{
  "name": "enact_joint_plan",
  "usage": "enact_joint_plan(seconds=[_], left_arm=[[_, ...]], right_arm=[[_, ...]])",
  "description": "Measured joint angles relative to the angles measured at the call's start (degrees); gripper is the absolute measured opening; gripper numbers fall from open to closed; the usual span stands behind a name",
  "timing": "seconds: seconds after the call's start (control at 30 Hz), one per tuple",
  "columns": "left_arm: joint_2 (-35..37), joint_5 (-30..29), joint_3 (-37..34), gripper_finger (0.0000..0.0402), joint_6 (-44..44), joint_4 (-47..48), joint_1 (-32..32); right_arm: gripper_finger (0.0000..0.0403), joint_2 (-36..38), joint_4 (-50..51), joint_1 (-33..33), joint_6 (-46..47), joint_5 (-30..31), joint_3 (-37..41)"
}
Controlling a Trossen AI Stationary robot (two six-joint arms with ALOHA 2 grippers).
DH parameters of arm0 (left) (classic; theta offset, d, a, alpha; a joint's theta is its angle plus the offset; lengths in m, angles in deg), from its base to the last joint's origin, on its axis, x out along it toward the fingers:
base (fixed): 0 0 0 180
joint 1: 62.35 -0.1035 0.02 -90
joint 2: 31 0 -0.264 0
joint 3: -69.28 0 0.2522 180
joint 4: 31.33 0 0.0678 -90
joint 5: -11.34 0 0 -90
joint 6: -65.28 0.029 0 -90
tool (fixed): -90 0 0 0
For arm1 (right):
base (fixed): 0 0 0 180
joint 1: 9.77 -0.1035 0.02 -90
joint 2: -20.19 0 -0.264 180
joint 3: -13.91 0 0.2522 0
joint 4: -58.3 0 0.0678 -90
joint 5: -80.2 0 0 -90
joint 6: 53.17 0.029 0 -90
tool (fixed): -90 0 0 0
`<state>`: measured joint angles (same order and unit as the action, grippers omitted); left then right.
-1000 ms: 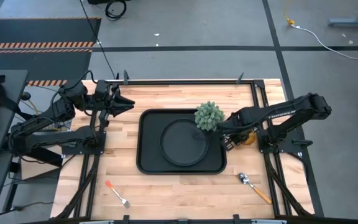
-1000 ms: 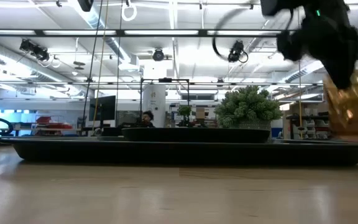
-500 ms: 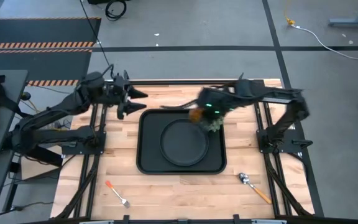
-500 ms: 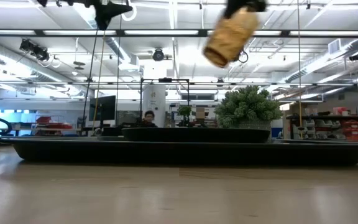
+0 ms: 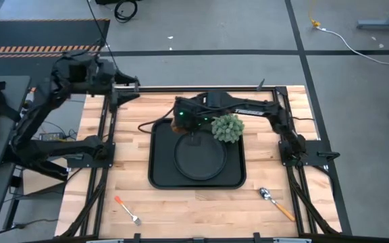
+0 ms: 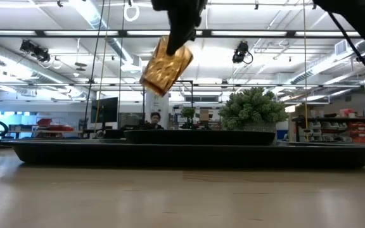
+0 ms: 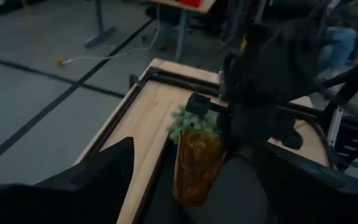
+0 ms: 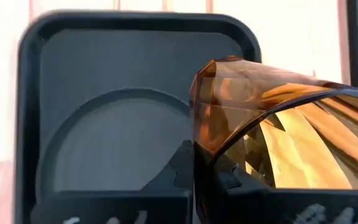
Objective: Pick and place plate/cup/fork/spoon on tray
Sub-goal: Put the brown cup on the black serving tray to the top left of the black plate
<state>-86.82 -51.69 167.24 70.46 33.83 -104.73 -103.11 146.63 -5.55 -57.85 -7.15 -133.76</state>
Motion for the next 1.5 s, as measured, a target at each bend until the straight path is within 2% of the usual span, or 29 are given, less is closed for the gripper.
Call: enact_joint_plan(seconds=[0.13, 0.4, 0.6, 0.87, 1.03, 1.33, 1.5], left_arm=[[1.1, -2.6, 1.9, 0.0329, 0.0, 5.0, -0.6], [1.6, -4.1, 1.6, 0.0329, -2.1, 7.1, -0.5], [1.6, -4.1, 1.6, 0.0329, -3.0, 7.3, -0.5], [1.6, -4.1, 1.6, 0.0329, -2.6, 7.4, -0.5], [1.6, -4.0, 1.6, 0.0329, -2.5, 7.5, -0.5], [1.6, -4.1, 1.6, 0.0329, -2.4, 8.3, -0.5], [1.6, -4.1, 1.6, 0.0329, -2.4, 8.6, -0.5]], right_arm=[[0.001, -1.8, -1.5, -0.3, -5.4, 0.5, -0.1], [0.001, -6.6, -11.1, -0.2, -14.1, 1.7, 0.0], [0.0013, -11.4, -11.8, 0.7, -16.1, 1.7, 0.0], [0.0017, -13.3, -10.8, 1.3, -16.1, 0.3, 0.1], [0.0037, -13.4, -13.0, 1.2, -16.1, 0.3, 0.1], [0.0098, -13.5, -17.5, 1.6, -16.1, 0.2, 0.1], [0.0112, -13.5, -18.5, 2.3, -16.0, 0.2, 0.1]])
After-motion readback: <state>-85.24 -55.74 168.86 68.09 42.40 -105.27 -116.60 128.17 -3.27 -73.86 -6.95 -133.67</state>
